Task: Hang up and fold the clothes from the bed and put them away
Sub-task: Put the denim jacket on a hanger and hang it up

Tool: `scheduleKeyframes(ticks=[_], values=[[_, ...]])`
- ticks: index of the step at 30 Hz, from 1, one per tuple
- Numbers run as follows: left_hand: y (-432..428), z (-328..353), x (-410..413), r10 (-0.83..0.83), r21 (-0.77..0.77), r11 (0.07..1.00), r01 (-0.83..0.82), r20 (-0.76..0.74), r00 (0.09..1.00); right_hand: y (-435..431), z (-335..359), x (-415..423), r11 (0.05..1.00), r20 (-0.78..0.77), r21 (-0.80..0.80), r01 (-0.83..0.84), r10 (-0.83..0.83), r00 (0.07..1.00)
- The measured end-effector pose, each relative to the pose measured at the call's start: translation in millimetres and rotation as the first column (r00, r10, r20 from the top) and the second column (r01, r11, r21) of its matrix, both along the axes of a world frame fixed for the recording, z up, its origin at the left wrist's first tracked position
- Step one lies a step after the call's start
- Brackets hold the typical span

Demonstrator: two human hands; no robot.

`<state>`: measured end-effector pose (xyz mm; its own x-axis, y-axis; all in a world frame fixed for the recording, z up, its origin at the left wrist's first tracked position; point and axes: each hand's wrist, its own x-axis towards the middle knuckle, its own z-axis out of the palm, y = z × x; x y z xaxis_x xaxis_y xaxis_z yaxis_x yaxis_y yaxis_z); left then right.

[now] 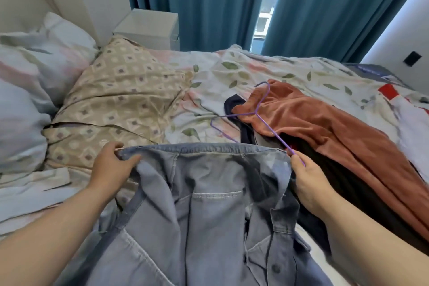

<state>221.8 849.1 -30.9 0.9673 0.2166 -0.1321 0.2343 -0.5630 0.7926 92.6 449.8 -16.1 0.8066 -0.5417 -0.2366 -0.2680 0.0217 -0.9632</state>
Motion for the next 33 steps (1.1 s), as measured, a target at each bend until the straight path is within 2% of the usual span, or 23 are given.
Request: scheduleKeyframes(ticks=[3, 7, 9, 11, 13, 15, 18, 21, 23, 25, 27, 31, 33], values=[[-10, -23, -16, 0.093, -0.022, 0.995, -0.098, -0.180, 0.979, -1, 5, 5, 0.998, 0.064, 0.002, 0.056, -0.056, 0.996], [-17, -51, -38, -0.063, -0.263, 0.961, -0.085, -0.506, 0.860, -6, 26, 11, 0.993, 0.113, 0.098, 0.071, -0.082, 0.990], [-21, -62, -44, -0.080, -0.206, 0.978, -0.042, -0.547, 0.833, -6, 36, 12, 0.983, 0.088, 0.178, 0.045, -0.061, 0.994], [-27, -71, -48, -0.095, -0.037, 0.995, 0.087, -0.464, 0.881, -6, 39, 8, 0.979, 0.048, 0.204, -0.007, -0.003, 0.999], [-29, -76, -51, -0.171, 0.143, 0.962, 0.232, -0.345, 0.923, -10, 38, -1, 0.982, -0.007, 0.179, -0.055, 0.057, 0.998], [-28, -84, -53, -0.168, 0.201, 0.952, 0.230, -0.285, 0.944, -19, 35, -15, 0.983, -0.065, 0.165, -0.078, 0.089, 0.994], [-28, -92, -52, -0.066, 0.105, 0.989, 0.104, -0.316, 0.946, -42, 35, -41, 0.985, -0.154, 0.167, -0.053, 0.079, 0.985], [-30, -98, -48, -0.115, -0.036, 0.993, 0.110, -0.360, 0.926, -67, 31, -64, 0.987, -0.225, 0.162, -0.018, 0.054, 0.973], [-34, -97, -46, -0.157, -0.108, 0.986, 0.128, -0.321, 0.934, -75, 25, -74, 0.988, -0.267, 0.157, -0.007, 0.049, 0.962], [-40, -98, -45, -0.192, -0.063, 0.981, 0.183, -0.223, 0.956, -75, 16, -79, 0.985, -0.291, 0.174, -0.012, 0.063, 0.955], [-46, -94, -43, -0.112, -0.044, 0.993, 0.106, -0.144, 0.983, -68, 7, -78, 0.981, -0.297, 0.192, -0.025, 0.082, 0.951], [-24, -60, -23, 0.270, -0.087, 0.958, -0.274, -0.058, 0.961, -43, -5, -65, 0.971, -0.290, 0.230, -0.060, 0.127, 0.949], [4, -41, -5, 0.328, -0.021, 0.944, -0.328, 0.025, 0.944, -30, -9, -56, 0.961, -0.282, 0.265, -0.080, 0.156, 0.947]])
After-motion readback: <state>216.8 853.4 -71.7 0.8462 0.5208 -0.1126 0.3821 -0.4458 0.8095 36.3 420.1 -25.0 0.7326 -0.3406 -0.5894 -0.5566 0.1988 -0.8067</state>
